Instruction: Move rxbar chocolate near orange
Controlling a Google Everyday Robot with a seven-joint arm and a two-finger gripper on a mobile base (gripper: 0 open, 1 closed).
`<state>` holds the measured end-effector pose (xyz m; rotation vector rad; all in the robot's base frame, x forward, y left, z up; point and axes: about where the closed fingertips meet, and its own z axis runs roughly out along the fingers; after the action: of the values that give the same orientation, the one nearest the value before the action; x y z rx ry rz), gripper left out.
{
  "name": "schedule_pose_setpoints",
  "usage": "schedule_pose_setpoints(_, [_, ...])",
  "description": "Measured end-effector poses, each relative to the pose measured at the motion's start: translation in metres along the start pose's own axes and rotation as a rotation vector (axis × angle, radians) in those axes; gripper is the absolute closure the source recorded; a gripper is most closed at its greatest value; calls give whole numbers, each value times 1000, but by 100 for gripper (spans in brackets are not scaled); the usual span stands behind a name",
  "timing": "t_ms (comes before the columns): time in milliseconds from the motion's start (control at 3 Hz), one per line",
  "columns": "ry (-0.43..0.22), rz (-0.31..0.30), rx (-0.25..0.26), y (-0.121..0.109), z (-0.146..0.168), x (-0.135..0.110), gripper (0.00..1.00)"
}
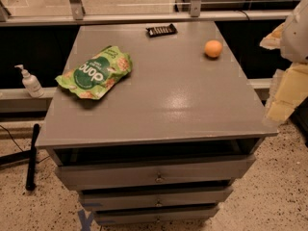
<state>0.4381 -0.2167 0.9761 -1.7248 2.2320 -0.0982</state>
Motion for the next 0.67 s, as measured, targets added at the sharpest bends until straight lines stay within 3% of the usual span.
schedule_pose_setpoints(333, [-1,0,2,-1,0,-1,0])
schedule_pose_setpoints(667, [-65,-28,28,-28,19,-22,0])
